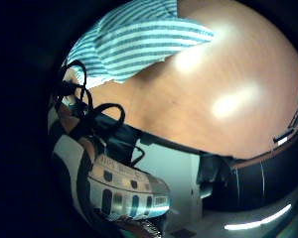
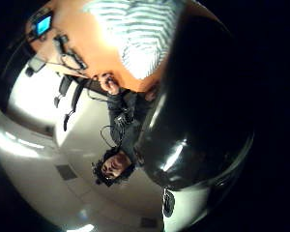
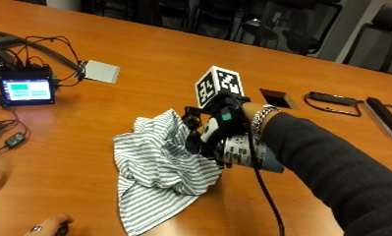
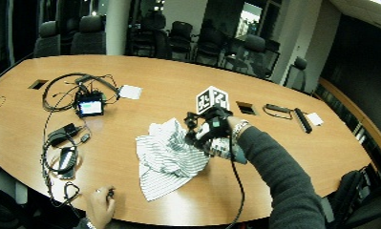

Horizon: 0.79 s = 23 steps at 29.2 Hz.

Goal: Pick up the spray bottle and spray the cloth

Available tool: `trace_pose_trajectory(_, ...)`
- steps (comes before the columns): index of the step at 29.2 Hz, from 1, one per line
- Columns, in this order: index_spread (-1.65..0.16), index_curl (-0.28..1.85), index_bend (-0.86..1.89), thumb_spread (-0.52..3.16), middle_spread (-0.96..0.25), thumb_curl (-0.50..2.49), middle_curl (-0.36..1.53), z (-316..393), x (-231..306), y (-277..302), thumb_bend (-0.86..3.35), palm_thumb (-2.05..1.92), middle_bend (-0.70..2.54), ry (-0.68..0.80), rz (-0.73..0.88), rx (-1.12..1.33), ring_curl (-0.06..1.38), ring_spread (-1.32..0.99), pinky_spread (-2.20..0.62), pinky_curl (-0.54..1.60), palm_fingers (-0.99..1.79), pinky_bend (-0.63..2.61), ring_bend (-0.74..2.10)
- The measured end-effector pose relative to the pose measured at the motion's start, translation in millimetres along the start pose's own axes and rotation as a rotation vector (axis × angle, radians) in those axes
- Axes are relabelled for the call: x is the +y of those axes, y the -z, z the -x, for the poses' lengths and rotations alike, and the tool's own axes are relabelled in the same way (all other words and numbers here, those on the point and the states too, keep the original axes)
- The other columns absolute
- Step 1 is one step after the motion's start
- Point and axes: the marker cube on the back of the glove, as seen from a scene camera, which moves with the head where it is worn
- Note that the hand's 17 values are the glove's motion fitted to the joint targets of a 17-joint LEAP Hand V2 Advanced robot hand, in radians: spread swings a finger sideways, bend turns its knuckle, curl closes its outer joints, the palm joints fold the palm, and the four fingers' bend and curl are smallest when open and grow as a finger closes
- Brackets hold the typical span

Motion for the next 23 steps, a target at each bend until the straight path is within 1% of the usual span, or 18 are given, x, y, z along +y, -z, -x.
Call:
trace_pose_trajectory(4,-0.28,0.46,0.18,1.03,-0.18,0.51,0.46,-2.7,-14.8,-6.6,-0.02,0.79,0.41,-0.108,0.059,0.074,0.42,-0.13,-0.26,0.38,1.34,0.47,0.65)
trace_pose_trajectory(7,-0.28,0.46,0.18,1.03,-0.18,0.51,0.46,-6.7,-27.1,-7.2,-0.02,0.79,0.42,-0.156,0.076,0.112,0.42,-0.13,-0.25,0.38,1.33,0.47,0.64)
trace_pose_trajectory(12,-0.28,0.47,0.18,1.04,-0.17,0.52,0.46,-1.3,-28.4,-3.8,-0.02,0.79,0.42,-0.13,0.077,0.11,0.42,-0.13,-0.25,0.38,1.33,0.47,0.64)
trace_pose_trajectory(14,-0.28,0.47,0.18,1.04,-0.17,0.52,0.46,7.0,-23.7,-0.6,-0.02,0.79,0.42,-0.085,0.059,0.097,0.42,-0.13,-0.25,0.38,1.33,0.47,0.64)
trace_pose_trajectory(16,-0.28,0.47,0.17,1.04,-0.17,0.52,0.46,20.5,-18.2,5.4,-0.02,0.79,0.42,-0.005,0.027,0.076,0.42,-0.13,-0.25,0.38,1.33,0.47,0.64)
trace_pose_trajectory(23,-0.28,0.47,0.17,1.04,-0.17,0.52,0.46,100.7,3.0,35.2,-0.02,0.79,0.42,0.407,-0.179,-0.001,0.42,-0.13,-0.24,0.38,1.33,0.47,0.64)
